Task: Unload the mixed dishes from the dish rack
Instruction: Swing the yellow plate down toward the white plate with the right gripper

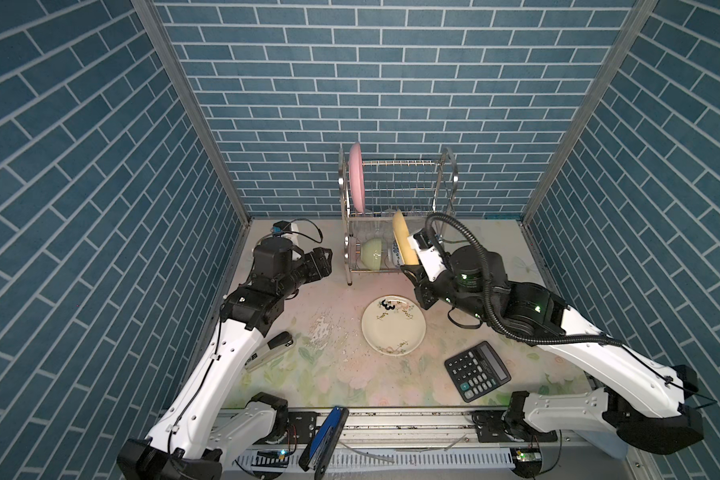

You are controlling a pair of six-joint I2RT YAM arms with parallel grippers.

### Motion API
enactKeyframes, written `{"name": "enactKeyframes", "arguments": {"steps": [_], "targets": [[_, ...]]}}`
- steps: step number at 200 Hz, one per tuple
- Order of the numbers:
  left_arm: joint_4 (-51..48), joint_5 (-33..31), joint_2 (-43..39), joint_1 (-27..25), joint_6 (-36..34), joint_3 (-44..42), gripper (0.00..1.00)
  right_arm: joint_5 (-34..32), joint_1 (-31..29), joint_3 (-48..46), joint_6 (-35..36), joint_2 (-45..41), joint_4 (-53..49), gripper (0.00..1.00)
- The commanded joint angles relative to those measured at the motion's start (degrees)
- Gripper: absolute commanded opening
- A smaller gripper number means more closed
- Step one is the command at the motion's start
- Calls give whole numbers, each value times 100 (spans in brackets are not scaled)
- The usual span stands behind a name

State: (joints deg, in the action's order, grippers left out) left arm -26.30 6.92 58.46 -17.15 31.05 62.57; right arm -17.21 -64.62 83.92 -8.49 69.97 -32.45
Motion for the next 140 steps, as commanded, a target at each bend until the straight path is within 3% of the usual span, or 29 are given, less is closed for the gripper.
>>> {"name": "enactKeyframes", "arguments": {"steps": [1, 56, 140], "targets": [[-287, 295, -249, 18, 108, -112, 86, -927, -321, -138, 590, 191, -214, 0], [-551, 1081, -388, 19, 120, -69, 97, -1892, -980, -690, 1621, 500, 292, 0], [-1136, 1569, -631, 27, 117, 12, 100, -1878, -1035, -1728, 1676, -72, 532, 0]]}}
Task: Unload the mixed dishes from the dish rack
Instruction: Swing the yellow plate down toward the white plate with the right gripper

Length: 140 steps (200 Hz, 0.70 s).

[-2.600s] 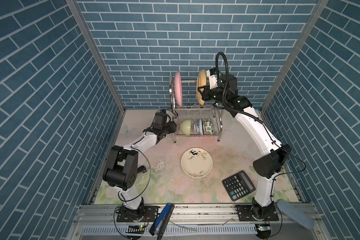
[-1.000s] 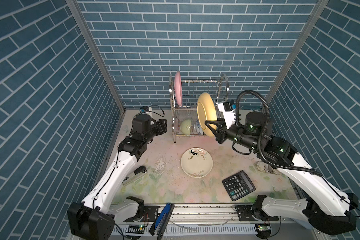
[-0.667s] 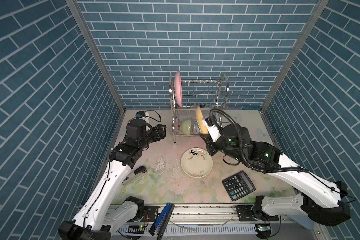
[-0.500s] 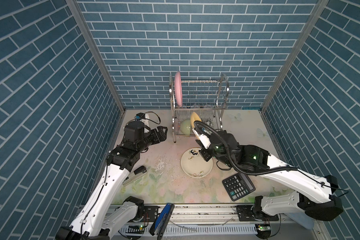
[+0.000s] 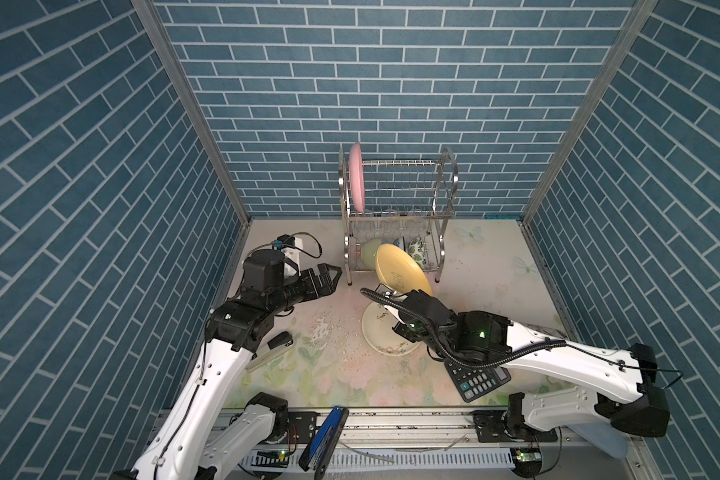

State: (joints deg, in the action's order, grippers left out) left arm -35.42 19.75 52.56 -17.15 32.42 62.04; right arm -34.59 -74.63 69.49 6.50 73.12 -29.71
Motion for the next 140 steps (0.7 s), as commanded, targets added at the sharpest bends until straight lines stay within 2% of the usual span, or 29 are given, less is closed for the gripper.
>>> {"name": "enactKeyframes", "arguments": {"steps": [1, 53, 91, 120, 140], "targets": [[-227, 294, -47, 27, -19, 63, 100, -134, -34, -295, 176, -391, 253, 0], [131, 812, -5, 27, 308, -53, 100, 67, -186, -406, 115, -395, 243, 0], [547, 1051, 249, 10, 466, 335, 100, 227, -322, -340, 263, -241, 378, 0], [501, 1022, 532, -30, 414, 723, 100, 515, -393, -323, 246, -316, 513, 0], [483, 900, 761, -275, 384, 858, 99, 585, -464, -218, 253, -295, 513, 0]]}}
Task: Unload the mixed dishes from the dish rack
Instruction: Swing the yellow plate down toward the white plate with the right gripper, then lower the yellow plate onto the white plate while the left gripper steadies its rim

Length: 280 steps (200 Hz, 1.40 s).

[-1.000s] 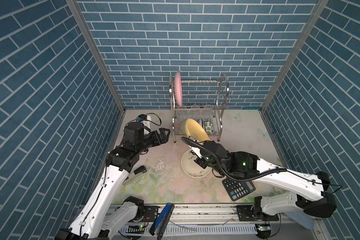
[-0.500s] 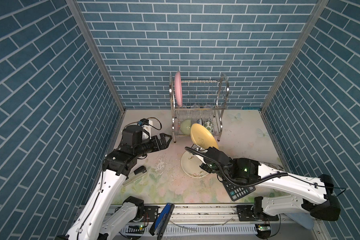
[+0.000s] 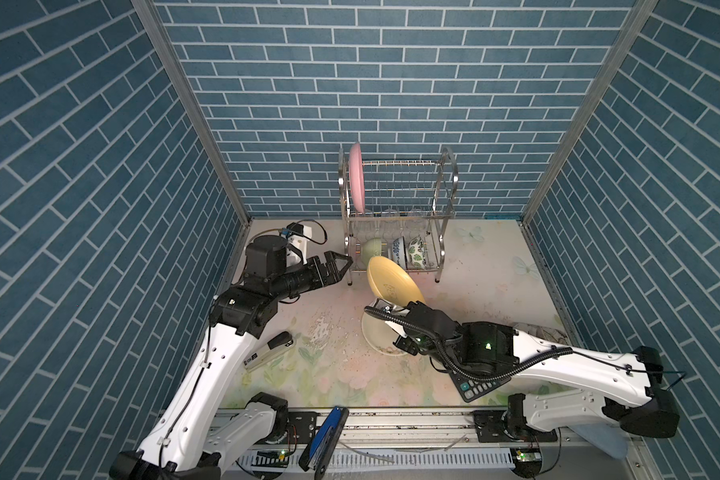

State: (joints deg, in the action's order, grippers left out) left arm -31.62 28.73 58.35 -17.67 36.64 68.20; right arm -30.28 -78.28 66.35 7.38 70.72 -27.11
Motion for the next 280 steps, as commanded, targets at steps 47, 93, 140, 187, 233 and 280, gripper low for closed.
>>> {"name": "enactKeyframes", "arguments": {"steps": [47, 93, 140, 187, 233, 280], "targets": [[-147, -429, 665, -948, -298, 533, 96, -32, -253, 228, 254, 173, 237, 0], [-477, -880, 812, -1289, -417, 466, 85, -569, -478, 252, 582, 291, 443, 0], [-486, -853, 953, -1532, -360, 474, 72, -1918, -831, 40, 1502, 499, 1382, 0], [-195, -826, 987, -1756, -201, 205, 35, -2284, -893, -394, 2170, 491, 2535, 0], [125, -880, 870, -1749, -91, -12, 5, -2294, -891, -718, 2297, 284, 3061, 2], [605, -969, 851, -1748, 39, -356, 0, -1645, -837, -954, 1354, -271, 2622, 67]]}}
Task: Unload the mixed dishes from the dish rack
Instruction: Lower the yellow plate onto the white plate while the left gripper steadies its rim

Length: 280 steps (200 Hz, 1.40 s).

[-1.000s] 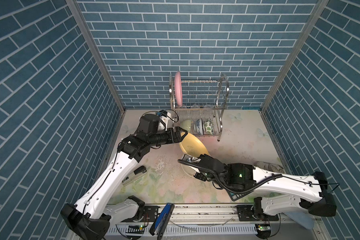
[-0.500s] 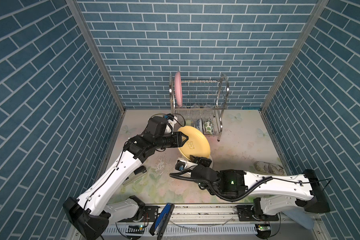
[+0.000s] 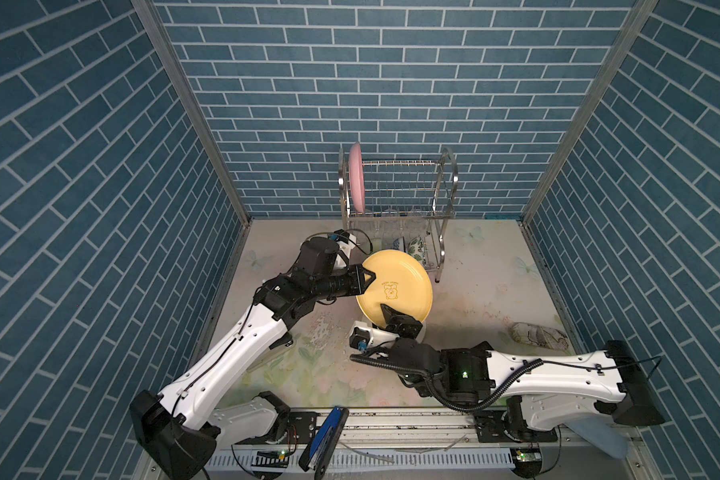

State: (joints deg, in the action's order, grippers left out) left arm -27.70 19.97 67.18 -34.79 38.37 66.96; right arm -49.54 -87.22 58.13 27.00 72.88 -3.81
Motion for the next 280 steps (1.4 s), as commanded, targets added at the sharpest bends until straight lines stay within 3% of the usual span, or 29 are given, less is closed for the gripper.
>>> {"name": "enactKeyframes", "arguments": {"steps": [1, 26, 30, 36, 91, 131, 205, 255, 280], "targets": [[218, -95, -26, -37, -135, -238, 0, 306, 61, -133, -639, -509, 271, 67], [359, -199, -51, -37, -124, -404, 0, 1047, 191, -157, -1324, -883, -284, 72], [375, -214, -55, -39, -115, -430, 0, 1147, 212, -161, -1420, -948, -346, 82], [399, -236, -55, -37, -113, -458, 0, 1297, 239, -170, -1539, -1035, -428, 85], [657, -458, -176, -24, -63, -746, 0, 2608, 664, -472, -2608, -2084, -532, 84], [1023, -432, -289, 20, 35, -1127, 0, 2969, 1961, -600, -4067, -2553, -1236, 79], [2014, -210, -116, 179, 554, -2049, 0, 4143, 4039, -784, -5735, -1971, -2338, 73], [2299, -69, -114, 200, 635, -2174, 0, 5574, 4979, -1426, -6286, -1846, -1491, 73], [2445, -24, -110, 207, 710, -2243, 0, 6034, 5129, -1515, -6448, -1574, -1178, 71]]}}
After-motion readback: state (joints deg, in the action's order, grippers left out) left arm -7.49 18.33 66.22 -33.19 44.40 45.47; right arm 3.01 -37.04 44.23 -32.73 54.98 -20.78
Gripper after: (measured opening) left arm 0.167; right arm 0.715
